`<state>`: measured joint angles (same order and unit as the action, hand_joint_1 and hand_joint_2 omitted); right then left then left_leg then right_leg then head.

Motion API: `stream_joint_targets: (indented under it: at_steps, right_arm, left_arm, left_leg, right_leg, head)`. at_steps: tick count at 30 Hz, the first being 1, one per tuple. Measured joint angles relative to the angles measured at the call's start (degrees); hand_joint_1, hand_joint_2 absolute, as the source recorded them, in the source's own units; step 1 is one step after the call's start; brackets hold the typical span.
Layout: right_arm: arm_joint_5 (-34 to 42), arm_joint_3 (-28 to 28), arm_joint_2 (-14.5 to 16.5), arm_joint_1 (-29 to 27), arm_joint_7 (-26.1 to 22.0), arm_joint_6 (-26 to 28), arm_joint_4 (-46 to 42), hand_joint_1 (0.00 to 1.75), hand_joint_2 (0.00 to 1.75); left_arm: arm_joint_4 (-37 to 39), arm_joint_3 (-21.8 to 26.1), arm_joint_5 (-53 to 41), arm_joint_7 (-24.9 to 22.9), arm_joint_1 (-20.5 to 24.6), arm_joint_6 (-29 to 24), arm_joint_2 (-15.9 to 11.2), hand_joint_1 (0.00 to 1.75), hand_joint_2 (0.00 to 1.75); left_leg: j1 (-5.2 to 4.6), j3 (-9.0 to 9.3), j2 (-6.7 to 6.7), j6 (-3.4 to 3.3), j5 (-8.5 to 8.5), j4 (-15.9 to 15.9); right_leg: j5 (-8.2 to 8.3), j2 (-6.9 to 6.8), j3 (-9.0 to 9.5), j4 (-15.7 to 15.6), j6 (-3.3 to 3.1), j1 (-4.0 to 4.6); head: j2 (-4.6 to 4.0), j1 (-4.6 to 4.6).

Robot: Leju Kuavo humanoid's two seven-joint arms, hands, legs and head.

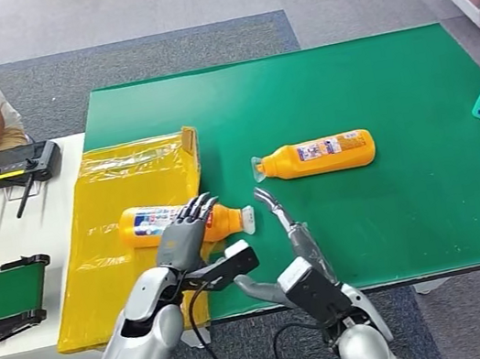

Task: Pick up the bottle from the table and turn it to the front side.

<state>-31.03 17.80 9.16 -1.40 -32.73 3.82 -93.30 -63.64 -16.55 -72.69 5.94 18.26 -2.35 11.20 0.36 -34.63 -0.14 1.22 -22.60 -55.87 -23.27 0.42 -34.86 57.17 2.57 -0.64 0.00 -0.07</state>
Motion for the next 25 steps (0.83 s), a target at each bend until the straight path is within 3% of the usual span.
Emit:
stream_joint_targets:
  at_steps: [7, 14, 19, 25]
  right_arm:
    - [-0.91, -2.22, 0.00, -2.74, 0.55, 2.21, -2.59, 0.00, 1.75]
    - [-3.45, -4.92, 0.00, -6.04, 1.55, 3.28, -6.15, 0.00, 1.75]
    - [-3.92, -6.02, 0.00, -7.36, 2.66, 2.39, -7.99, 0.00, 1.75]
    - [0.00, -7.45, 0.00, -8.16, 7.87, -1.53, -8.76, 0.00, 1.75]
  left_arm:
    - [-19.48, -0.16, 16.73, 2.20, -7.46, 3.88, 0.12, 0.00, 1.75]
    - [-37.03, -0.51, 32.85, 6.96, -18.71, 4.79, -0.85, 0.00, 1.75]
    - [-43.91, 0.12, 41.49, 9.27, -24.86, 6.74, -1.35, 0.00, 1.75]
    - [-48.13, 1.43, 52.65, 13.00, -30.62, 9.08, -1.48, 0.00, 1.75]
  left_leg:
    - [0.00, -0.01, 0.00, -0.01, -0.03, 0.00]
    - [0.00, -0.01, 0.00, -0.02, -0.12, 0.00]
    - [0.00, -0.01, 0.00, -0.05, -0.16, 0.00]
    - [0.00, 0.01, 0.01, -0.05, -0.17, 0.00]
  right_leg:
    - [-0.04, 0.00, -0.03, 0.00, -0.02, 0.00]
    - [-0.16, 0.00, -0.02, 0.00, -0.02, 0.01]
    - [-0.21, 0.00, 0.01, -0.01, 0.01, 0.01]
    - [-0.21, 0.00, 0.03, -0.01, 0.01, 0.00]
  head:
    - [0.00, 0.00]
    - [0.00, 0.00]
    - [0.00, 0.00]
    - [0.00, 0.00]
